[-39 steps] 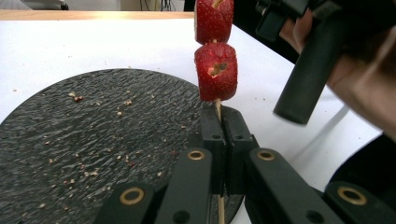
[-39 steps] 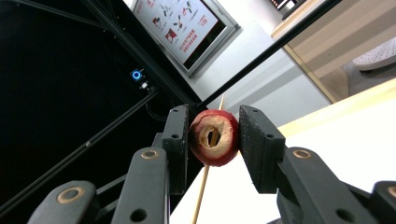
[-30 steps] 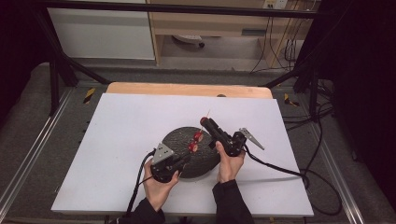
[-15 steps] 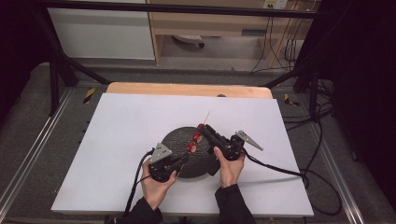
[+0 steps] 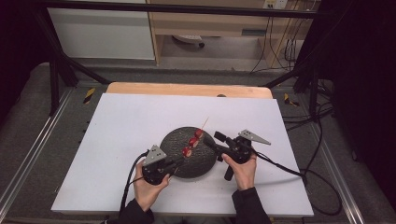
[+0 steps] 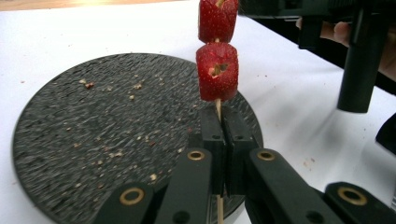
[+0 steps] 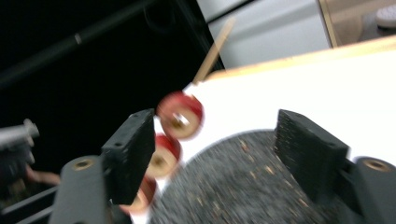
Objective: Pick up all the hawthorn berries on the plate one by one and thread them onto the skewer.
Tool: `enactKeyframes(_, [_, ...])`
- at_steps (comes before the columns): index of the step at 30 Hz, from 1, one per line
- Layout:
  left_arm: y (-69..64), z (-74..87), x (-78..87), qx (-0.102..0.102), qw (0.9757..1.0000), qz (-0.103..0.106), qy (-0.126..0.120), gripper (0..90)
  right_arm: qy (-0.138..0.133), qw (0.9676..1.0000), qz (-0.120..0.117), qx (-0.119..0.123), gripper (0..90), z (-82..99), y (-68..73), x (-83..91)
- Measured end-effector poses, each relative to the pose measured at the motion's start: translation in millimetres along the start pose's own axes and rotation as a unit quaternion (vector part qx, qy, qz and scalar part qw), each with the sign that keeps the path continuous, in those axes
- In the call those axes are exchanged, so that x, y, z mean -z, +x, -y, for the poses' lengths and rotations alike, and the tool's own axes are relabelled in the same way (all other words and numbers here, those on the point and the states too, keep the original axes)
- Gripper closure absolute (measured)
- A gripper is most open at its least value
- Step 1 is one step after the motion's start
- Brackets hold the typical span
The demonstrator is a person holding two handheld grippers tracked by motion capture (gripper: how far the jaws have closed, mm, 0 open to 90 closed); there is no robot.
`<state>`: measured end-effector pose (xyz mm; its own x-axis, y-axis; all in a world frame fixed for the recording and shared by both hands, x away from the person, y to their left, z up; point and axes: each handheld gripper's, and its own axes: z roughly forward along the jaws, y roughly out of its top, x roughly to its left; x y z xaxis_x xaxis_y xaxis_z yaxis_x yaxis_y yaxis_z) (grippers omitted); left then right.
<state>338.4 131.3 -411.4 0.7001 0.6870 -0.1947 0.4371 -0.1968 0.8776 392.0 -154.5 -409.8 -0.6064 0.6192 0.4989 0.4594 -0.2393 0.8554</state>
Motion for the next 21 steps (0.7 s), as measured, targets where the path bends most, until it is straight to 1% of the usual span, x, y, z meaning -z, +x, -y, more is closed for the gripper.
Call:
enactKeyframes(2, [3.6,0.1,3.0,-0.002,1.0,0.0,0.004,88.6,0.034,0.9993,0.005,0.017,20.6,-0.1,-4.4,3.6])
enactKeyframes(3, [5.2,0.0,4.4,-0.002,1.0,0.0,0.004,88.6,0.052,0.9983,0.007,0.023,19.4,0.1,-6.0,5.3])
enactKeyframes(4, [6.7,-0.1,5.8,-0.002,1.0,0.001,0.007,88.6,0.068,0.9971,0.011,0.034,18.4,0.9,-7.7,7.1])
enactKeyframes(5, [8.4,-0.1,7.3,-0.003,1.0,0.001,0.009,88.5,0.08,0.9958,0.017,0.043,17.6,1.7,-9.0,8.6])
enactKeyframes(7, [11.4,0.2,10.6,-0.007,0.9999,0.0,0.015,88.5,0.09,0.9937,0.026,0.062,14.3,3.7,-12.3,12.1])
enactKeyframes(9, [14.9,0.6,14.2,-0.01,0.9997,-0.003,0.023,88.5,0.1,0.992,0.03,0.072,10.1,5.8,-15.8,15.3])
enactKeyframes(11, [19.7,0.4,17.7,-0.012,0.9995,-0.006,0.03,88.5,0.117,0.9889,0.037,0.084,7.8,7.9,-19.1,19.1])
enactKeyframes(13, [24.1,-0.2,20.5,-0.013,0.9992,-0.009,0.037,88.5,0.128,0.9859,0.046,0.098,6.0,10.0,-22.8,23.6])
enactKeyframes(15, [27.7,-1.1,22.7,-0.016,0.9988,-0.014,0.045,88.5,0.137,0.9836,0.055,0.104,4.6,12.4,-27.8,29.0])
enactKeyframes(17, [31.3,-3.0,24.1,-0.019,0.9983,-0.01,0.054,88.5,0.15,0.9804,0.066,0.109,3.3,14.7,-32.6,34.6])
enactKeyframes(18, [33.2,-4.4,24.5,-0.019,0.9981,-0.01,0.058,88.5,0.154,0.9794,0.069,0.111,2.8,16.0,-34.6,37.6])
enactKeyframes(20, [36.7,-7.5,25.1,-0.024,0.9972,-0.015,0.069,88.5,0.165,0.976,0.078,0.119,1.6,18.0,-37.9,43.3])
enactKeyframes(21, [38.4,-9.2,25.3,-0.025,0.997,-0.016,0.071,88.5,0.171,0.9734,0.083,0.129,1.5,18.8,-39.2,46.2])
